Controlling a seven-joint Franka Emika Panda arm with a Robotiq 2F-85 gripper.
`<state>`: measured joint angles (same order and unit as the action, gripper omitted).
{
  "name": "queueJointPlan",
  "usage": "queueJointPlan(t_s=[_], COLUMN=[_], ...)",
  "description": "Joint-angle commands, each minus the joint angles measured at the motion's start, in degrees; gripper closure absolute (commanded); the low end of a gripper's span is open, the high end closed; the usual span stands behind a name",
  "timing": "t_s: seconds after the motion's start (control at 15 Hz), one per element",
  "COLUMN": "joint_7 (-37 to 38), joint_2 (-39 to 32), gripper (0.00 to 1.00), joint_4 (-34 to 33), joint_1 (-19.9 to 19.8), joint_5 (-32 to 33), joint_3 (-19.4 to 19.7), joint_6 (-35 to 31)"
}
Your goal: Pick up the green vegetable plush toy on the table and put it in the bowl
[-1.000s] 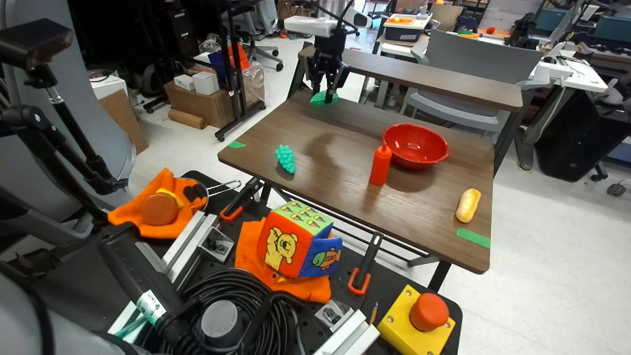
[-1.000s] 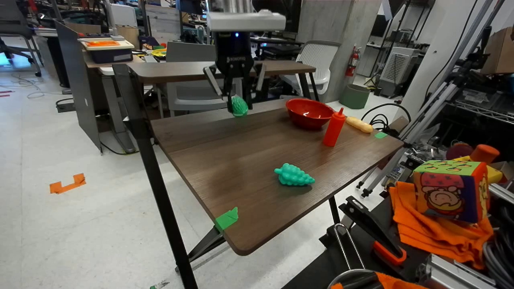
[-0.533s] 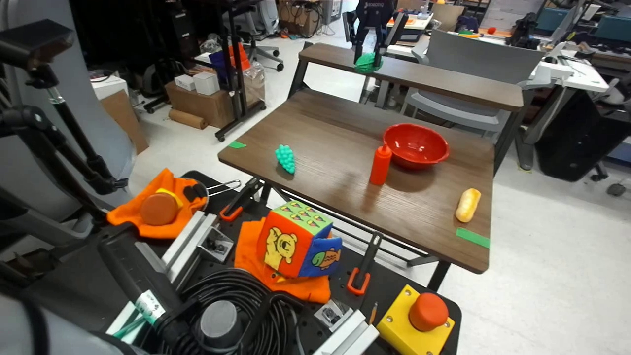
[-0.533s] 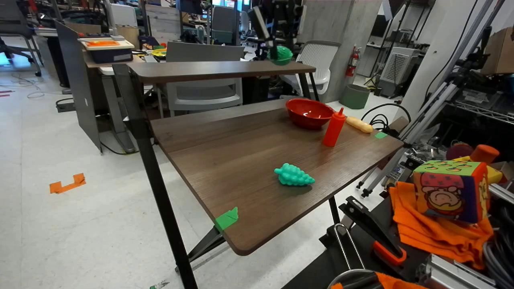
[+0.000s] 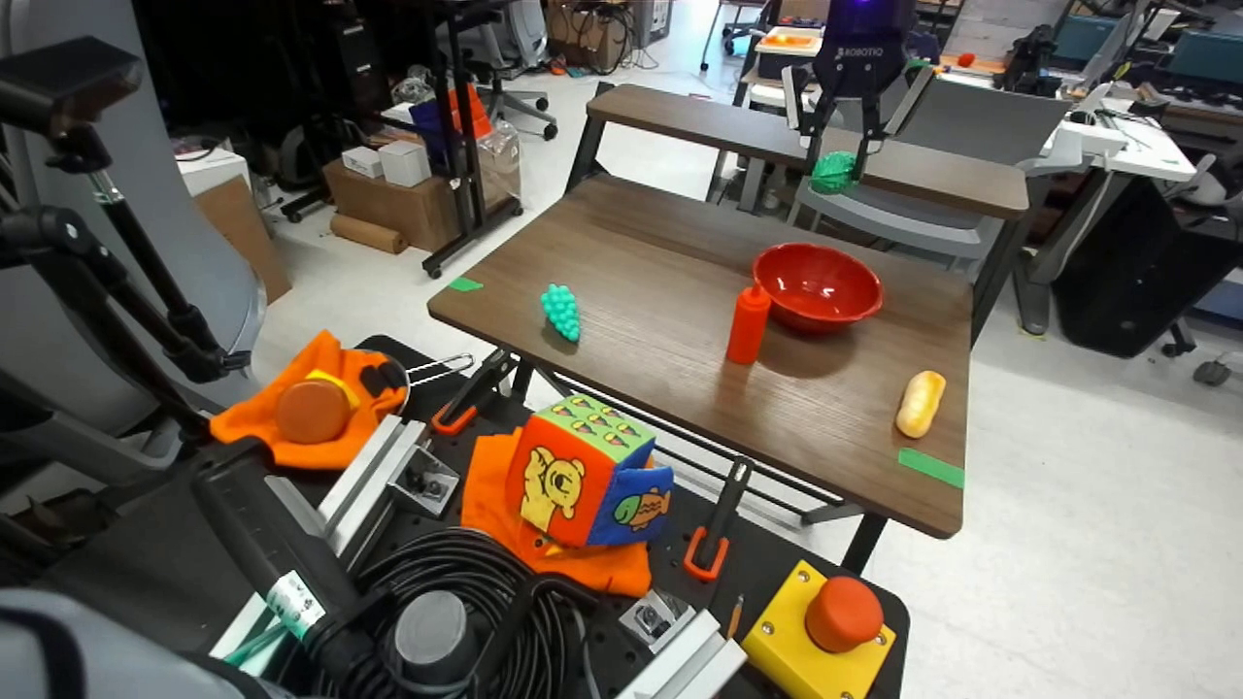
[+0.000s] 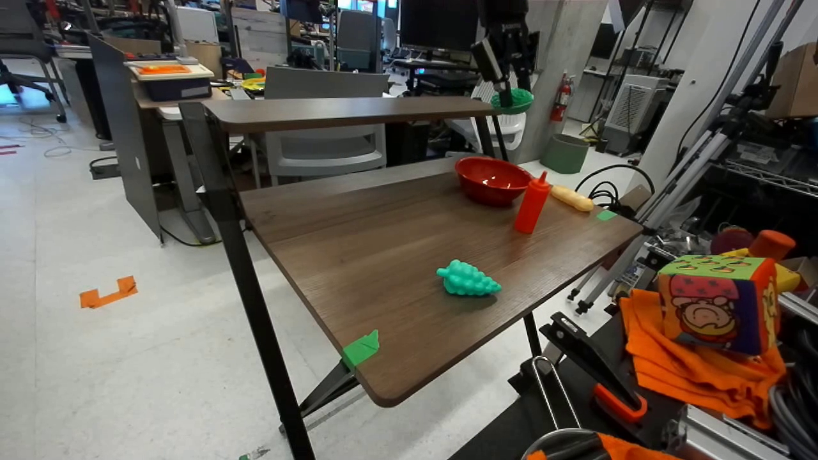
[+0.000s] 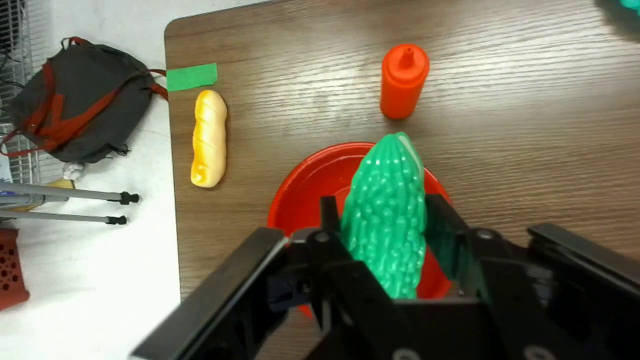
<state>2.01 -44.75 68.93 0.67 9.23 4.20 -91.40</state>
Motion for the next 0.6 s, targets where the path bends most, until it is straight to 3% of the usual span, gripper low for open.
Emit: queueJointPlan(t_s=[0.0,0.53], joint_7=[-2.5,-5.8], joint_2=[-5.6,-15.7], gripper=[0.79,0.79], joint_4=[-6.1,-14.5], joint_1=[-0.2,0.7], joint_5=[2.5,4.5], joint_3=[0.2,0.3], joint_6=[3.0,6.1])
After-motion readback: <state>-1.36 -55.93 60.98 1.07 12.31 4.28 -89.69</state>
